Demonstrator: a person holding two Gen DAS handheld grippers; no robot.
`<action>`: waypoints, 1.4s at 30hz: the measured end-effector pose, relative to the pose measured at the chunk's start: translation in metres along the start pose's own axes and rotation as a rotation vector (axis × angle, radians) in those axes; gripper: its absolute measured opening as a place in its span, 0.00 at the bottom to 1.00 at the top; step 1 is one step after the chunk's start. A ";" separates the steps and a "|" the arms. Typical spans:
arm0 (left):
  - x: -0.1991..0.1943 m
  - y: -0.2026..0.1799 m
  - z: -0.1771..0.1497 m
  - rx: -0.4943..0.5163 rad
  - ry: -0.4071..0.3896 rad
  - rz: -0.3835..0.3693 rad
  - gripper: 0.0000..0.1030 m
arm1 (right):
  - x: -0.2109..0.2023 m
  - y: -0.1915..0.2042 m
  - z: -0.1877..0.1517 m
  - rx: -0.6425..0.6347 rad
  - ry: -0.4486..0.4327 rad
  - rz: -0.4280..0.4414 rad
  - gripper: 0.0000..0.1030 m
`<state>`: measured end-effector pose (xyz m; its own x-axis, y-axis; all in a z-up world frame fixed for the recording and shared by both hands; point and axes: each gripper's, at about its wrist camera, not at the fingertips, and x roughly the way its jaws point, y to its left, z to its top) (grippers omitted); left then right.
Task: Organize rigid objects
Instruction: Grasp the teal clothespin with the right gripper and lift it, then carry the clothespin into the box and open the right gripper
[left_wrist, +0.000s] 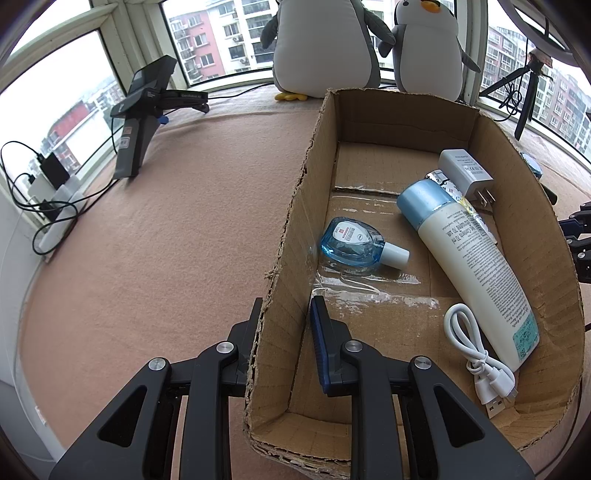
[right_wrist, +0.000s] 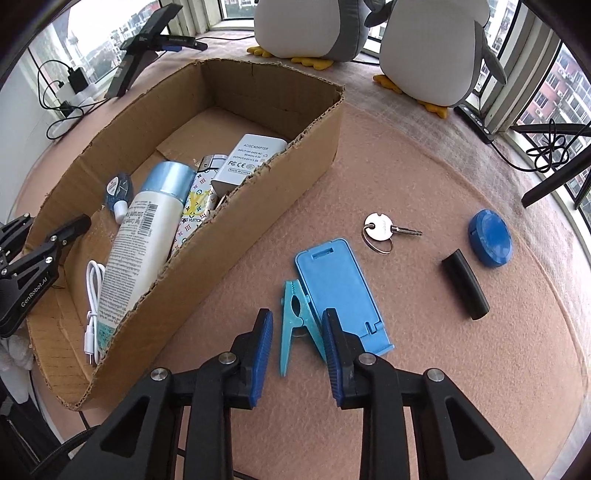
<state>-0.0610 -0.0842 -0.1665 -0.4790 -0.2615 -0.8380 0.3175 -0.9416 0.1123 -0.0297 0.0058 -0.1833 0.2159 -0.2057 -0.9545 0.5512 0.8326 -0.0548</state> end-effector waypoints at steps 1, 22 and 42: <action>0.000 0.000 0.000 0.000 0.000 0.000 0.20 | 0.000 0.001 -0.001 -0.004 0.000 -0.005 0.23; 0.000 0.000 0.000 -0.006 0.000 -0.003 0.20 | -0.002 0.006 -0.014 0.055 -0.012 0.040 0.20; 0.000 0.001 -0.001 -0.009 0.000 -0.001 0.20 | -0.073 0.025 0.028 0.117 -0.239 0.085 0.20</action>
<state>-0.0604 -0.0846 -0.1667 -0.4796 -0.2605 -0.8379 0.3248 -0.9398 0.1063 -0.0088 0.0275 -0.1071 0.4414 -0.2650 -0.8573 0.6093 0.7899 0.0696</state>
